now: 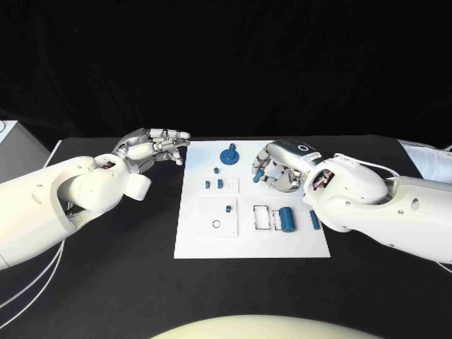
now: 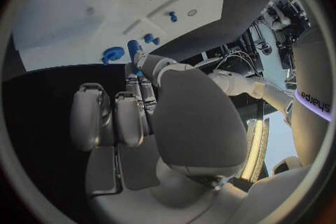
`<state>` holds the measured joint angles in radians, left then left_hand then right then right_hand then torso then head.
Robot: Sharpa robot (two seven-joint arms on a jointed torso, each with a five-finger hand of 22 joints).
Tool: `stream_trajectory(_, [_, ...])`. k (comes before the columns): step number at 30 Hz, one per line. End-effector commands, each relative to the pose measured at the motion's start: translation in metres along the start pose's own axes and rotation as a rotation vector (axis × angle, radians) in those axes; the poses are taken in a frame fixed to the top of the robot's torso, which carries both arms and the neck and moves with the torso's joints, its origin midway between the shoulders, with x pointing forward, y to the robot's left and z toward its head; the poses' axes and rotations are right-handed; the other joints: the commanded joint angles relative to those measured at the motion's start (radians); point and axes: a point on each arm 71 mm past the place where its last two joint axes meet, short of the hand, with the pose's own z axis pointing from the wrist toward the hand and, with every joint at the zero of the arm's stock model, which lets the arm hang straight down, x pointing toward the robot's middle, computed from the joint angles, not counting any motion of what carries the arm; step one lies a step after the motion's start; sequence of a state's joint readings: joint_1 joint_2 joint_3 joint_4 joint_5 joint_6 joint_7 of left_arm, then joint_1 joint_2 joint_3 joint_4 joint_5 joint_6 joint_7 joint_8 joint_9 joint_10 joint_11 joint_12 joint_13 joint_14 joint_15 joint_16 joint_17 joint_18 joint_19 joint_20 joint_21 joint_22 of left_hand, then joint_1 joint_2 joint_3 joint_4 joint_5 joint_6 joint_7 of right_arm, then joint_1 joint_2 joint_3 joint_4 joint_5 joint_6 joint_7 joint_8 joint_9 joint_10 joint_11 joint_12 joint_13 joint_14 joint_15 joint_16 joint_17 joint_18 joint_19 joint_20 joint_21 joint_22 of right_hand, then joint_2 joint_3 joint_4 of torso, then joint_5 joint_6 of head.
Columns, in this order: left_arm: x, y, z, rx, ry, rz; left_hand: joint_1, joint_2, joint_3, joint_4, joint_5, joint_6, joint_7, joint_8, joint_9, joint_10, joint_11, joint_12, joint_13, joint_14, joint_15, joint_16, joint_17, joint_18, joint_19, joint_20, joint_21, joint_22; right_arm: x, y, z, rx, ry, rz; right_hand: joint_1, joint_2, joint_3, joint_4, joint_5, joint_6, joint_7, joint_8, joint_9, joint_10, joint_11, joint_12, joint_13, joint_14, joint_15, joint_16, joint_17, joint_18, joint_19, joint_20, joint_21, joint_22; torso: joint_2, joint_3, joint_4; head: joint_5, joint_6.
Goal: Assemble the parts on the task board
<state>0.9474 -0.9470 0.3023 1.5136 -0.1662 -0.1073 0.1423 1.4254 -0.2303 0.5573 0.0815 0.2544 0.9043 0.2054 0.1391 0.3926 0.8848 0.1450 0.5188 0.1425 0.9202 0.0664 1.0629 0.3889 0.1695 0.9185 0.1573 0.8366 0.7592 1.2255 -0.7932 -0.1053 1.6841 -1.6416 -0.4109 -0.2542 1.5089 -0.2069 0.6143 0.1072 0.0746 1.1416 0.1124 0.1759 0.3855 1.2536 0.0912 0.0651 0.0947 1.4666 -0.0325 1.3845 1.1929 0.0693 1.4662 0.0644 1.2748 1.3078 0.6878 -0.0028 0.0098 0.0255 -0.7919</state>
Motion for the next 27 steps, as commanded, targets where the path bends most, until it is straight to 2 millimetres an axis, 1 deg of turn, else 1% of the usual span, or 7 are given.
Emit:
stream_trajectory(1, [0.003, -0.001, 0.001, 0.007, 0.019, -0.007, -0.003, 0.006, -0.001, 0.006, 0.006, -0.006, 0.004, -0.007, -0.002, -0.006, 0.0, 0.0, -0.002, 0.002, 0.003, -0.006, -0.001, 0.015, 0.005, 0.001, -0.005, -0.001, 0.005, 0.018, 0.001, -0.045, 0.003, 0.003, -0.012, 0.001, 0.026, -0.023, 0.004, 0.005, 0.002, 0.004, 0.002, 0.069, -0.05, 0.02, 0.059, 0.035, -0.008, 0.003, -0.001, -0.01, 0.053, -0.01, 0.001, 0.081, 0.002, 0.0003, -0.0004, 0.007, -0.004])
stream_trajectory(8, [0.005, 0.0, 0.001, 0.007, 0.022, -0.009, -0.003, 0.006, -0.001, 0.006, 0.006, -0.006, 0.004, -0.007, -0.002, -0.006, 0.0, 0.0, -0.002, 0.002, 0.003, -0.006, -0.001, 0.015, 0.005, 0.001, -0.005, -0.001, 0.026, 0.054, 0.004, -0.136, 0.03, 0.013, -0.017, 0.001, 0.031, -0.029, 0.008, 0.004, 0.002, 0.004, 0.003, 0.069, -0.049, 0.018, 0.06, 0.034, -0.008, 0.001, -0.004, -0.009, 0.052, -0.01, -0.002, 0.079, 0.001, 0.0001, -0.0001, 0.016, -0.006])
stream_trajectory(12, [0.006, 0.0, 0.002, 0.007, 0.026, -0.01, -0.003, 0.006, -0.001, 0.006, 0.006, -0.006, 0.004, -0.007, -0.002, -0.006, 0.0, 0.0, -0.002, 0.002, 0.003, -0.006, -0.001, 0.015, 0.005, 0.001, -0.005, -0.001, 0.038, 0.067, 0.006, -0.165, 0.045, 0.013, -0.018, 0.001, 0.032, -0.03, 0.008, 0.004, 0.002, 0.004, 0.003, 0.068, -0.049, 0.018, 0.061, 0.034, -0.008, 0.001, -0.005, -0.009, 0.052, -0.01, -0.002, 0.079, 0.002, -0.0003, 0.0015, 0.019, -0.009])
stream_trajectory(15, [0.006, 0.0, 0.002, 0.007, 0.027, -0.01, -0.003, 0.006, -0.001, 0.006, 0.006, -0.006, 0.004, -0.007, -0.002, -0.006, 0.0, 0.0, -0.002, 0.002, 0.003, -0.006, -0.001, 0.015, 0.005, 0.001, -0.005, -0.001, 0.048, 0.073, 0.008, -0.173, 0.06, 0.007, -0.019, 0.001, 0.033, -0.032, 0.009, 0.003, 0.002, 0.004, 0.004, 0.068, -0.049, 0.018, 0.061, 0.034, -0.008, 0.001, -0.005, -0.009, 0.052, -0.01, -0.004, 0.078, 0.001, -0.0004, 0.0008, 0.024, -0.013])
stream_trajectory(21, [0.007, -0.001, 0.002, 0.007, 0.027, -0.01, -0.003, 0.006, -0.001, 0.007, 0.007, -0.006, 0.003, -0.007, -0.002, -0.006, -0.001, 0.001, -0.002, 0.002, 0.003, -0.006, 0.0, 0.015, 0.005, 0.001, -0.007, -0.003, 0.062, 0.076, 0.008, -0.173, 0.086, 0.003, -0.026, 0.0, 0.038, -0.039, 0.016, 0.003, 0.003, 0.005, 0.005, 0.068, -0.049, 0.016, 0.063, 0.034, -0.007, 0.0, -0.007, -0.008, 0.051, -0.01, -0.005, 0.078, 0.002, -0.0005, 0.0019, 0.032, -0.019])
stream_trajectory(25, [0.006, 0.0, 0.002, 0.006, 0.027, -0.01, -0.003, 0.006, -0.001, 0.007, 0.007, -0.006, 0.003, -0.007, -0.002, -0.006, -0.001, 0.001, -0.002, 0.002, 0.003, -0.006, 0.0, 0.015, 0.005, 0.001, -0.007, -0.003, 0.069, 0.078, 0.007, -0.176, 0.099, 0.004, -0.026, 0.0, 0.038, -0.039, 0.016, 0.003, 0.003, 0.005, 0.005, 0.068, -0.049, 0.016, 0.063, 0.034, -0.007, 0.0, -0.007, -0.008, 0.051, -0.01, -0.005, 0.078, 0.002, -0.0001, -0.0009, 0.038, -0.022])
stream_trajectory(27, [0.007, 0.0, 0.002, 0.006, 0.027, -0.01, -0.002, 0.005, -0.001, 0.007, 0.007, -0.006, 0.003, -0.006, -0.002, -0.006, -0.001, 0.001, -0.002, 0.002, 0.003, -0.006, 0.0, 0.015, 0.005, 0.001, -0.007, -0.003, 0.072, 0.079, 0.006, -0.178, 0.103, 0.004, -0.026, 0.0, 0.038, -0.039, 0.016, 0.003, 0.003, 0.005, 0.005, 0.068, -0.049, 0.016, 0.063, 0.034, -0.007, 0.0, -0.007, -0.008, 0.051, -0.01, -0.005, 0.078, 0.001, 0.0002, -0.0008, 0.04, -0.026])
